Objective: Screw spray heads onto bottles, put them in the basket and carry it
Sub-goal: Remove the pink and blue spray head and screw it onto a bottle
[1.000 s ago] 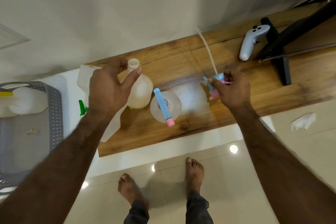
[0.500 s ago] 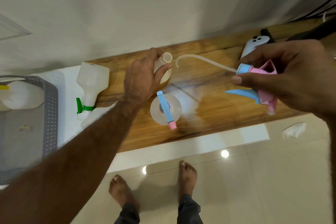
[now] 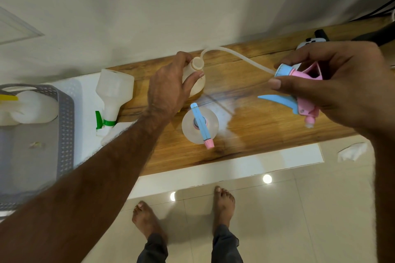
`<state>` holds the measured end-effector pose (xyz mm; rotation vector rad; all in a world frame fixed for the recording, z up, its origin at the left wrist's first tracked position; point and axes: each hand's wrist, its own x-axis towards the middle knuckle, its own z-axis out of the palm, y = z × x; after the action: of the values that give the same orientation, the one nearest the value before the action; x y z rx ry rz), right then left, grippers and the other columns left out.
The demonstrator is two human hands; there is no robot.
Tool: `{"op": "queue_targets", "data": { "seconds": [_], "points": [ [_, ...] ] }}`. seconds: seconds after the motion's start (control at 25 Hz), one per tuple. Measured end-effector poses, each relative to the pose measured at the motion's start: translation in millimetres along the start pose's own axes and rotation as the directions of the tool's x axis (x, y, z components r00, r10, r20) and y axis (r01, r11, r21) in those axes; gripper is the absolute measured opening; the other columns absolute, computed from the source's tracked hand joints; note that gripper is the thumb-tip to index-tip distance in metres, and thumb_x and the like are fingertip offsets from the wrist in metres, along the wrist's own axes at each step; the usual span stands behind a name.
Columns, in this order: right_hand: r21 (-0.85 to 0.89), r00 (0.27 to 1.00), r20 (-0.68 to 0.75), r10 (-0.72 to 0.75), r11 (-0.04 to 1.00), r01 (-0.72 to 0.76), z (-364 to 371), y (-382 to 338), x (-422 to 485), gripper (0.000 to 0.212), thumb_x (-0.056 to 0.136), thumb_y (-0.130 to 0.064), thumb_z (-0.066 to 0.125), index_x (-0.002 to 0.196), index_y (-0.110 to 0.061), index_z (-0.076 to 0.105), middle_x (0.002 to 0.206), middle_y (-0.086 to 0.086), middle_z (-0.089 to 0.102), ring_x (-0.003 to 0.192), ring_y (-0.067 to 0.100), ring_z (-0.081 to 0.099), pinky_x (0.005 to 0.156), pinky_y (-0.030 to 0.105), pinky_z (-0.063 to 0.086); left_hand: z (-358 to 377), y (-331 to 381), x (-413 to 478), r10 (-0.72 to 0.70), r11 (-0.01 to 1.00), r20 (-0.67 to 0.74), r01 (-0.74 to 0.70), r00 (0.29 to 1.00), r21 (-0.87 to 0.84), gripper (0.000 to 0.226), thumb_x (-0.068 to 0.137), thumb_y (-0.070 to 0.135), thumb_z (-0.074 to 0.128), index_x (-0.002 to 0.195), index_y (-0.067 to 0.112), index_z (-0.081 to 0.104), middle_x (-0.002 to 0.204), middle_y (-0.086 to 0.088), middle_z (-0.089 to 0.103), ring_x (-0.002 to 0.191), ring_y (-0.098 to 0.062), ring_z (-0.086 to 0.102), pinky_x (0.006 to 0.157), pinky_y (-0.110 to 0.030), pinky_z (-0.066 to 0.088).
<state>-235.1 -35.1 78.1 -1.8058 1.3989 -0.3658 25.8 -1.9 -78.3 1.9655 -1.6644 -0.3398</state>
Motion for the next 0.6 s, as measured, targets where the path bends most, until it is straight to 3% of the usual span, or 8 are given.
{"op": "queue_targets", "data": {
  "seconds": [0.12, 0.28, 0.4, 0.52, 0.6],
  "points": [
    [-0.007, 1.0, 0.005, 0.014, 1.0, -0.014, 4.9, -0.3, 0.7, 0.052, 0.064, -0.062, 0.069, 0.101, -0.025, 0.072, 0.091, -0.002, 0.073, 0.068, 0.014, 0.071, 0.057, 0.033, 0.063, 0.4, -1.2, 0.4, 0.004, 1.0, 0.001, -0.004, 1.0, 0.001, 0.041, 0.098, 0.049, 0.063, 0.123, 0.016, 0.058, 0.114, 0.001, 0.075, 0.102, -0.021, 0.072, 0.081, -0.04, 0.058],
    [-0.06, 0.985, 0.108, 0.138, 0.989, -0.132, 18.2, -5.7, 10.8, 0.037, 0.069, -0.053, 0.077, 0.095, -0.026, 0.074, 0.078, -0.001, 0.074, 0.059, 0.013, 0.071, 0.052, 0.023, 0.054, 1.6, -0.7, -0.1, 0.024, 1.0, 0.003, -0.024, 1.0, 0.013, 0.041, 0.098, 0.05, 0.063, 0.122, 0.017, 0.059, 0.11, 0.001, 0.076, 0.099, -0.021, 0.072, 0.08, -0.039, 0.058],
    [-0.153, 0.968, 0.158, 0.194, 0.974, -0.17, 42.3, -8.5, 34.0, 0.024, 0.079, -0.041, 0.083, 0.09, -0.023, 0.072, 0.061, 0.002, 0.073, 0.045, 0.009, 0.069, 0.053, 0.023, 0.051, 2.9, 3.1, -2.6, 0.058, 0.998, 0.027, -0.059, 0.998, 0.028, 0.04, 0.097, 0.049, 0.064, 0.122, 0.018, 0.059, 0.106, 0.001, 0.076, 0.093, -0.022, 0.072, 0.078, -0.04, 0.059],
    [-0.246, 0.98, 0.122, 0.159, 0.961, -0.126, 76.2, -16.1, 61.2, 0.033, 0.082, -0.043, 0.082, 0.101, -0.019, 0.07, 0.073, 0.0, 0.071, 0.067, 0.014, 0.071, 0.071, 0.031, 0.058, 6.3, 3.4, -4.7, 0.092, 0.995, 0.055, -0.094, 0.994, 0.034, 0.042, 0.097, 0.05, 0.061, 0.125, 0.019, 0.059, 0.107, 0.0, 0.076, 0.093, -0.022, 0.071, 0.078, -0.042, 0.06],
    [-0.3, 0.991, 0.073, 0.114, 0.95, -0.087, 94.1, -20.7, 76.4, 0.045, 0.081, -0.038, 0.083, 0.115, -0.017, 0.062, 0.092, 0.0, 0.067, 0.086, 0.018, 0.067, 0.072, 0.032, 0.055, 9.4, -0.5, -6.0, 0.112, 0.993, 0.076, -0.114, 0.991, 0.03, 0.045, 0.098, 0.052, 0.059, 0.129, 0.019, 0.06, 0.11, -0.001, 0.076, 0.096, -0.023, 0.071, 0.081, -0.043, 0.06]
  ]
}}
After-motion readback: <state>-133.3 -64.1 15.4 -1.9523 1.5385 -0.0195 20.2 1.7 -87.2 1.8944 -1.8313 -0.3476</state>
